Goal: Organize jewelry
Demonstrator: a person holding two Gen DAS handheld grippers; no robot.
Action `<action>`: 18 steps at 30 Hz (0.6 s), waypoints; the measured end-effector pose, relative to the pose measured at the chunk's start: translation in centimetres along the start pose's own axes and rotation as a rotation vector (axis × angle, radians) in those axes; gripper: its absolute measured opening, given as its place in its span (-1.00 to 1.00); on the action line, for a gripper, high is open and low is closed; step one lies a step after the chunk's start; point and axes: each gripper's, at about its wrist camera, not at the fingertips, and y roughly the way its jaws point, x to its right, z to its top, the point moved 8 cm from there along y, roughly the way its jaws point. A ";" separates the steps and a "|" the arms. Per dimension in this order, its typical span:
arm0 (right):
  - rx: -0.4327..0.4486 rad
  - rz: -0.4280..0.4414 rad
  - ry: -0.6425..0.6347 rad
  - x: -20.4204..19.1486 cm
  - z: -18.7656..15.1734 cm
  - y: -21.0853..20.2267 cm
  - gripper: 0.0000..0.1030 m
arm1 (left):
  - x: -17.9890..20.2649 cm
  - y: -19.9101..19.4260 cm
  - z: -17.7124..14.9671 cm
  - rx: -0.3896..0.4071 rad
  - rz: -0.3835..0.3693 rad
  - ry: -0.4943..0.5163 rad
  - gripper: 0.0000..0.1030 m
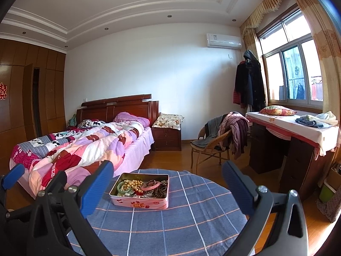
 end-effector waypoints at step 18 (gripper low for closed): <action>-0.010 0.003 0.000 -0.1 -0.2 0.1 1.00 | 0.6 0.2 -0.7 -0.043 -0.049 -0.006 0.81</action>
